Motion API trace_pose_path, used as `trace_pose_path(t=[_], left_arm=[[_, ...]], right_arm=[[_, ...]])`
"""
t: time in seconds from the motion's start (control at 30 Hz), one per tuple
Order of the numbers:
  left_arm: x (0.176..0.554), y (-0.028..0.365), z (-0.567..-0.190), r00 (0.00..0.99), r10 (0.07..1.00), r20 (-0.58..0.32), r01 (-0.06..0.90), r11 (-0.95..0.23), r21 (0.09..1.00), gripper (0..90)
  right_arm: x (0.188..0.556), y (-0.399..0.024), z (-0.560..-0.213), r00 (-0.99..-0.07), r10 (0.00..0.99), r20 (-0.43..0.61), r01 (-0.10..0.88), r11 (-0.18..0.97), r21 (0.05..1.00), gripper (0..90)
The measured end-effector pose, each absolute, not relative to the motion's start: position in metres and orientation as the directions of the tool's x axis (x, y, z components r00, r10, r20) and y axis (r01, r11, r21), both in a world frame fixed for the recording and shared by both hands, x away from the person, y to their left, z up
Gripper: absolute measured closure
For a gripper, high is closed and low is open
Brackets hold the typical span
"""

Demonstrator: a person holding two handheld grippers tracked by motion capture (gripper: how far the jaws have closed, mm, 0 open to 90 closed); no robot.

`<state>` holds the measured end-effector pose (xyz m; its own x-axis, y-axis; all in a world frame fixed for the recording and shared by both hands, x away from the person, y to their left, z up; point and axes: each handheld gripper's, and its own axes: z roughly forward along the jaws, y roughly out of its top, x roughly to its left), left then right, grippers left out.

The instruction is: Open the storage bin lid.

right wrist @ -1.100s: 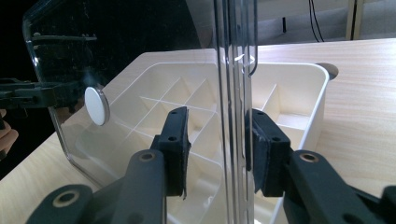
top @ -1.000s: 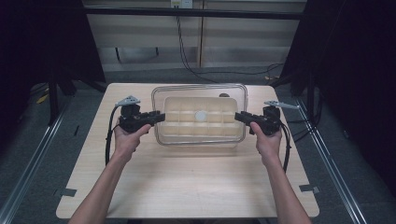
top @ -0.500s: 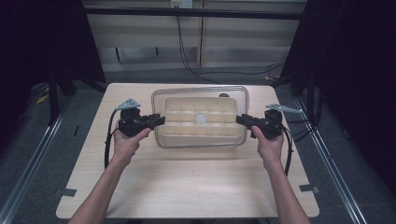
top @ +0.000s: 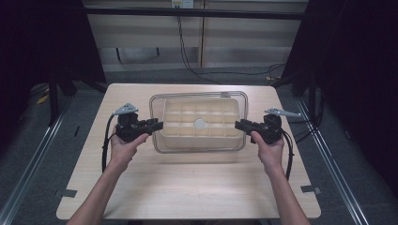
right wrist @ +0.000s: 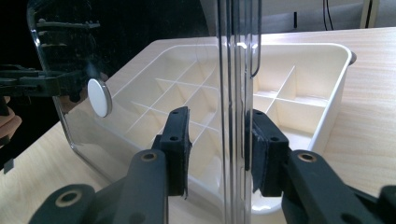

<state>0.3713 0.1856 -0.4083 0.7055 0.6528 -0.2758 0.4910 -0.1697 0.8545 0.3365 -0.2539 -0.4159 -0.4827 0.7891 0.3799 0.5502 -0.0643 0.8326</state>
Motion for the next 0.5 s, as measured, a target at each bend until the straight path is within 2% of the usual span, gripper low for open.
trace_pose_path(t=[0.5], left_arm=[[0.357,0.186,-0.413,0.716,0.643,-0.273,0.492,-0.187,0.850,65.4]], right_arm=[[0.319,-0.255,-0.425,-0.491,0.777,0.394,0.573,-0.053,0.818,63.8]])
